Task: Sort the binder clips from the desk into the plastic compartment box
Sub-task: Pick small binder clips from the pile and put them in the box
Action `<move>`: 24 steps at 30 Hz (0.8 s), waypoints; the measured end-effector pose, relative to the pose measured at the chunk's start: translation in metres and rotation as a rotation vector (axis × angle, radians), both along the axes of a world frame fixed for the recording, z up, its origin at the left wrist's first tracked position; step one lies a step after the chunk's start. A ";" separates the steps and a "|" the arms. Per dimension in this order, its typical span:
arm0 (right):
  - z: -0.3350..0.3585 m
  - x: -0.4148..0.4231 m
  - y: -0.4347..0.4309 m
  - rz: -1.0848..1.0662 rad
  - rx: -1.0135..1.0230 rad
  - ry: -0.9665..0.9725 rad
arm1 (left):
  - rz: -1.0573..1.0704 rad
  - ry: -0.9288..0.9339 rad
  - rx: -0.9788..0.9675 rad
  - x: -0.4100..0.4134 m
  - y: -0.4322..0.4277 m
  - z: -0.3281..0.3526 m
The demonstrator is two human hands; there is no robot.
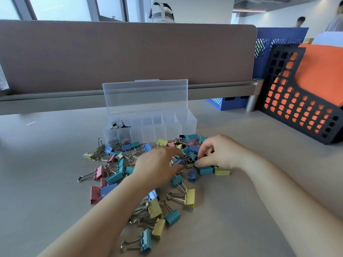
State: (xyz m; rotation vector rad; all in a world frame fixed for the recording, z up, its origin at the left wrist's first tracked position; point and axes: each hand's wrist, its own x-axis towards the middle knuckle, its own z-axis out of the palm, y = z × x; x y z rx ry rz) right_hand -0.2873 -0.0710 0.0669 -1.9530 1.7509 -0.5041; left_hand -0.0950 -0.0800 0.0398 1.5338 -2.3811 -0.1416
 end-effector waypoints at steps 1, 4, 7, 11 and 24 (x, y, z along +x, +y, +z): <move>-0.001 0.001 0.000 0.010 -0.004 0.049 | 0.005 -0.001 -0.019 0.001 -0.001 0.000; -0.002 0.001 -0.001 0.018 0.010 0.104 | 0.015 -0.003 -0.007 0.006 -0.004 0.001; -0.001 -0.002 -0.002 0.015 0.041 0.110 | 0.033 -0.018 0.019 0.008 -0.003 0.005; -0.001 -0.004 -0.004 0.003 0.033 0.077 | 0.036 0.002 -0.019 0.005 -0.002 0.007; -0.003 0.002 -0.002 0.009 -0.027 0.064 | 0.014 0.022 -0.007 0.003 -0.006 -0.001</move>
